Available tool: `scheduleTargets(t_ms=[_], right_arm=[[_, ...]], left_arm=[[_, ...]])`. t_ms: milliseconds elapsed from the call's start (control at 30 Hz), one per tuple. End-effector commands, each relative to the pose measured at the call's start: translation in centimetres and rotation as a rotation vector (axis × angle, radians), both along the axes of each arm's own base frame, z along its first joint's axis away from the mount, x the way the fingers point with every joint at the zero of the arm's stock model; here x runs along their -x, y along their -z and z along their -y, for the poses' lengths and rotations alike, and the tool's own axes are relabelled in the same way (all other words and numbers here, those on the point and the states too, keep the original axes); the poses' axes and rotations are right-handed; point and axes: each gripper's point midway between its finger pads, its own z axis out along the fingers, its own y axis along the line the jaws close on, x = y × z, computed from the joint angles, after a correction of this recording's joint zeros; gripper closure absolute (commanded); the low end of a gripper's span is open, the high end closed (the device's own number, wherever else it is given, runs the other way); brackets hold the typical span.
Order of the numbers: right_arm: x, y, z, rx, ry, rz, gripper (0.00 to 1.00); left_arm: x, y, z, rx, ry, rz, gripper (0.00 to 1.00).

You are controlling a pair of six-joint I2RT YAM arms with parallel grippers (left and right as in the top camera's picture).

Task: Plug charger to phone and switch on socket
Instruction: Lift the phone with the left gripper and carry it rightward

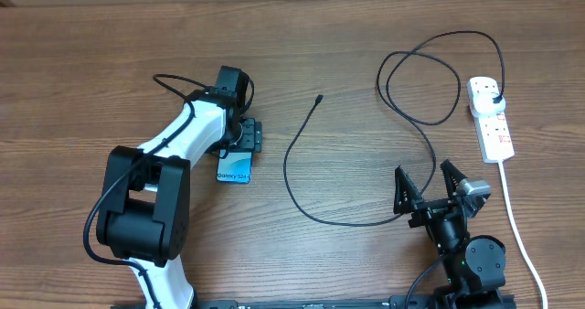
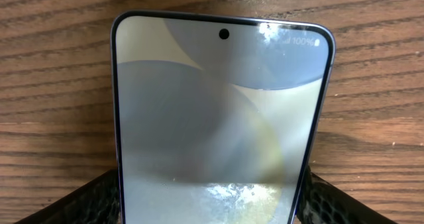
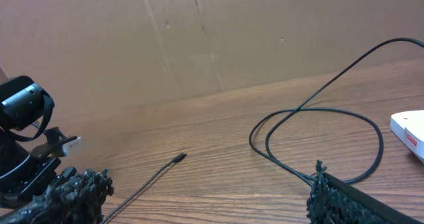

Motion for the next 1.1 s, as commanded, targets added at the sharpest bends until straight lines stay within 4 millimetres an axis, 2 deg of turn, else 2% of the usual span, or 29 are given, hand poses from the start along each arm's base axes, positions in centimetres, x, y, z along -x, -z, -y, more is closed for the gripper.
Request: scheduleTargets(t_ms=[0,167,467,833,1067], right_arm=[[0.0,0.1,-0.1,0.001,0.000,0.006,0.00],[0.0,0.1,-0.1,0.001,0.000,0.006,0.00],[0.0,0.1,-0.1,0.001,0.000,0.006,0.00],[0.0,0.1,-0.1,0.001,0.000,0.006,0.00],[0.0,0.1,-0.1,0.001,0.000,0.006,0.00]], left_arm=[[3.1,3.7,1.5,0.086,0.010,-0.141,0.19],[3.0,3.5,1.6,0.089,0.008,-0.141,0.24],[2.3,2.5,1.8,0.091,0.003,-0.135,0.25],[-0.7,-1.3,1.8,0.102,-0.015,-0.098,0.25],[-1.4,-3.0,2.4,0.135,-0.035,-0.095,0.24]])
